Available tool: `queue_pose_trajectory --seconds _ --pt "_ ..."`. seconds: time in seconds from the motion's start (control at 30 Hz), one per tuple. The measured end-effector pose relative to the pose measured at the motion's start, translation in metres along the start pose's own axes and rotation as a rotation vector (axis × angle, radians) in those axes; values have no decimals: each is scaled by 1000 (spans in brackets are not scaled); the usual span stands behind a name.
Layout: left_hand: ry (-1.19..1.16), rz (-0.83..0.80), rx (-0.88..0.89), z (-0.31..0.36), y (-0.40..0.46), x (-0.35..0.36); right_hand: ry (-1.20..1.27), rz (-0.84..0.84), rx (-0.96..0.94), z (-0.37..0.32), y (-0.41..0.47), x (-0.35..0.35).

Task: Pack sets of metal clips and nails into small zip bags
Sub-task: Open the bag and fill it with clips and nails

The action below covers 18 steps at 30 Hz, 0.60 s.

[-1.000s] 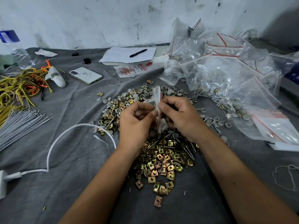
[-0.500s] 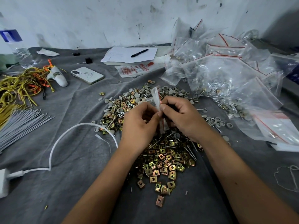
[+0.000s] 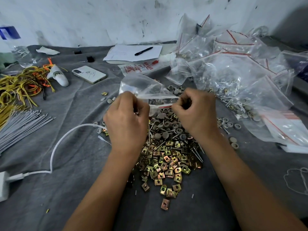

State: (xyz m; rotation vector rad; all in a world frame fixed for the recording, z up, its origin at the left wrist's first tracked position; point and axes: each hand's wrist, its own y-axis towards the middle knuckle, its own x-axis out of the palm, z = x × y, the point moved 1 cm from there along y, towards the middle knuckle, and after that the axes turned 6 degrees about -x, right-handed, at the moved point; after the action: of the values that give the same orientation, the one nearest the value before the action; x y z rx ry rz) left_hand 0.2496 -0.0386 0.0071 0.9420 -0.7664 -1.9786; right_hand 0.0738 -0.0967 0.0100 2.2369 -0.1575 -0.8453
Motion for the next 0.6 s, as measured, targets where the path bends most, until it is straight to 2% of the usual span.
queue_pose_trajectory --seconds 0.1,0.17,0.23,0.27,0.33,0.4,0.5,0.6 --pt "-17 116 121 0 2 -1 116 -52 -66 -3 0 1" --pt "-34 177 150 0 5 -4 251 -163 -95 2 0 -4" --pt "-23 176 139 0 6 -5 257 -306 -99 11 0 -9" --pt "10 130 112 2 5 -4 202 -408 -90 18 1 -11" --pt "89 -65 24 7 2 1 65 -637 -44 31 2 -12" --pt "142 -248 -11 9 -1 9 20 -757 0 37 3 -13" --pt "153 -395 -66 11 -5 22 38 -732 -58 33 5 -11" --pt "120 -418 -116 10 -8 29 19 -723 -78 33 5 -12"
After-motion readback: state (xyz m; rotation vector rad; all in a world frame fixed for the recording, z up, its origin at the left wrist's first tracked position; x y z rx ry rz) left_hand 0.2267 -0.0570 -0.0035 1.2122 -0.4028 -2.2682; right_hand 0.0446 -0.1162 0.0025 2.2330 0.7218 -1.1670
